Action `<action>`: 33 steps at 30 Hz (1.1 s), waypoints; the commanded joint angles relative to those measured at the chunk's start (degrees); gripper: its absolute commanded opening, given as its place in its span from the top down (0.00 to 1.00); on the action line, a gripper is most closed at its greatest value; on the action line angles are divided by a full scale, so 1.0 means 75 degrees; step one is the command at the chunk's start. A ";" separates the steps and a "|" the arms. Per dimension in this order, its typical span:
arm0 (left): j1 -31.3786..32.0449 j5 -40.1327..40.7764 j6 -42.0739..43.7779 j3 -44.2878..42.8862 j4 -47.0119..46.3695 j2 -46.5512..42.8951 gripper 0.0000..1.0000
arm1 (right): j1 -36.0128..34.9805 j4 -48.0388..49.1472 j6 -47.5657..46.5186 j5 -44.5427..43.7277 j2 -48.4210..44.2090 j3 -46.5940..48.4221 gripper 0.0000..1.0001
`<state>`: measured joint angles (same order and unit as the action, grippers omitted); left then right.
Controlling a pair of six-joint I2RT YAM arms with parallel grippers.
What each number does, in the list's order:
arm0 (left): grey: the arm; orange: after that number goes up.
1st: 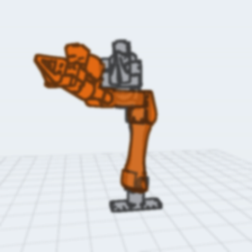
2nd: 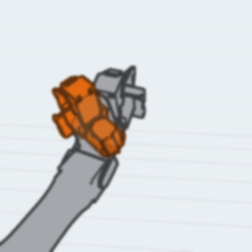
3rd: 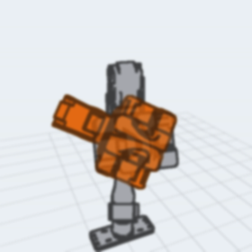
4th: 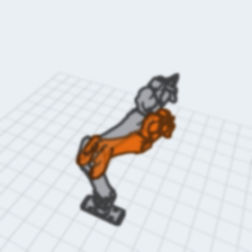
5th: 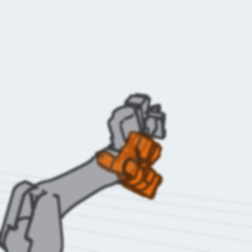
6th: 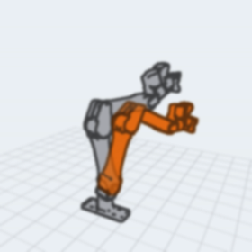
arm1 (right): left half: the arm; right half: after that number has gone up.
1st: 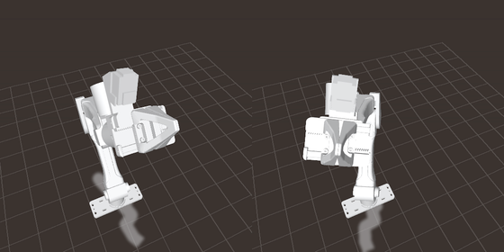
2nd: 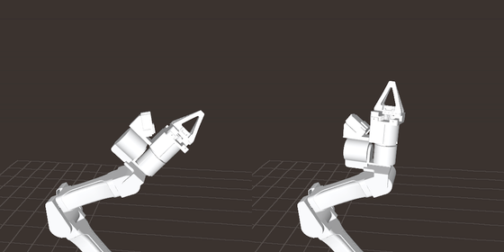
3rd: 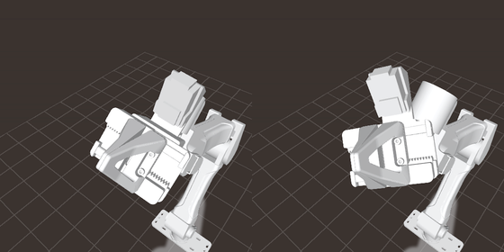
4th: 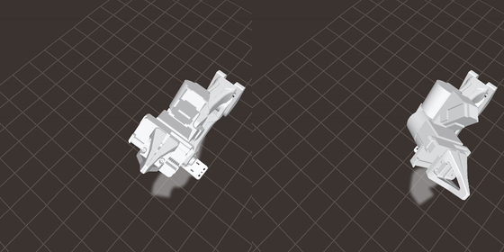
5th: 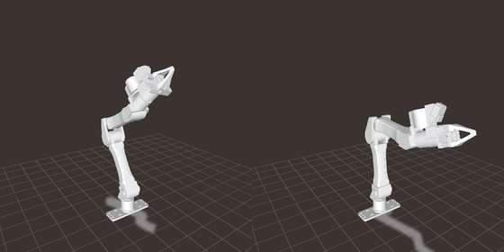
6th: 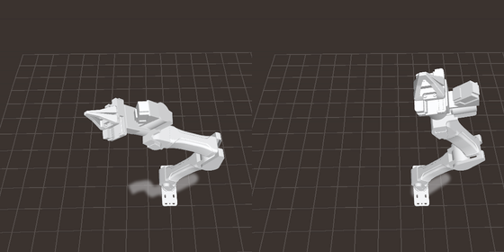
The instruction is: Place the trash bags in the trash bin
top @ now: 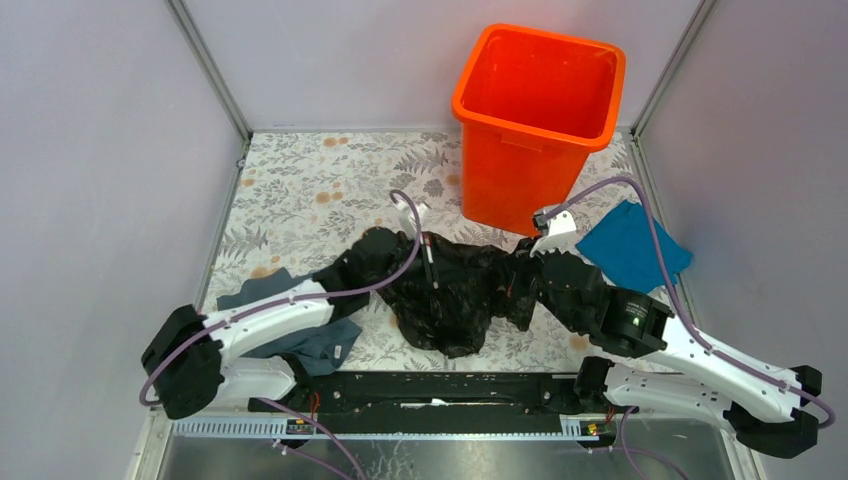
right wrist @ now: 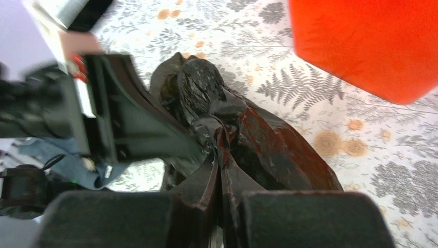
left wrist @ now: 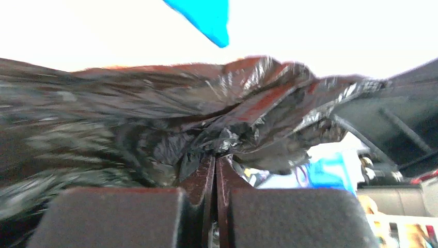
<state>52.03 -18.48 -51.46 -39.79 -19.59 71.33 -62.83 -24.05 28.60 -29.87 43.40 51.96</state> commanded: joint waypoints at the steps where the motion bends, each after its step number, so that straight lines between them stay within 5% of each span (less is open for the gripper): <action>1: -0.0984 0.1084 0.1590 -0.1156 0.2195 -0.1191 1.00 | 0.0033 -0.0424 -0.0205 -0.1101 0.0250 0.0282 0.93; 4: -0.1735 0.1044 0.2752 -0.2626 0.3683 -0.1433 1.00 | 0.0098 -0.0458 -0.0560 -0.1006 0.0729 0.1208 0.91; 8: -0.2091 0.0945 0.4205 -0.6830 0.6017 -0.0508 1.00 | 0.0115 -0.0404 -0.1659 -0.0347 0.1901 0.3861 0.98; 12: -0.2086 -0.0301 0.4229 -0.9490 0.6335 -0.0019 1.00 | 0.0121 -0.0413 -0.2417 0.1022 0.2816 0.5878 1.00; 14: -0.2086 -0.0663 0.3865 -0.8776 0.5447 -0.0620 1.00 | 0.0115 -0.0056 -0.2433 0.1566 0.2665 0.5735 1.00; 17: -0.2086 -0.0177 0.3153 -0.5525 0.4445 -0.1955 1.00 | 0.0115 0.0723 -0.2202 0.1931 0.1924 0.4053 1.00; 21: -0.2092 0.0591 0.2230 -0.1845 0.4929 -0.2924 1.00 | 0.0117 0.1232 -0.1101 0.1642 0.1210 0.0745 1.00; 24: -0.2097 0.0870 0.2056 -0.0418 0.5477 -0.3368 1.00 | 0.0115 0.1193 -0.0185 0.1708 0.1242 -0.0747 1.00; 28: -0.2132 0.1449 0.2838 -0.1439 0.6119 -0.3356 1.00 | 0.0127 0.0995 -0.0574 0.1553 0.1600 -0.0205 1.00; 33: -0.2133 0.0278 0.3889 -0.6582 0.6937 -0.1692 1.00 | 0.0127 -0.0069 -0.2367 0.1660 0.3132 0.3905 1.00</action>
<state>36.56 -12.43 -29.17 -60.95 37.89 54.24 -62.11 -23.97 20.49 -15.99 61.89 56.23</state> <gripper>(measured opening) 0.005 0.011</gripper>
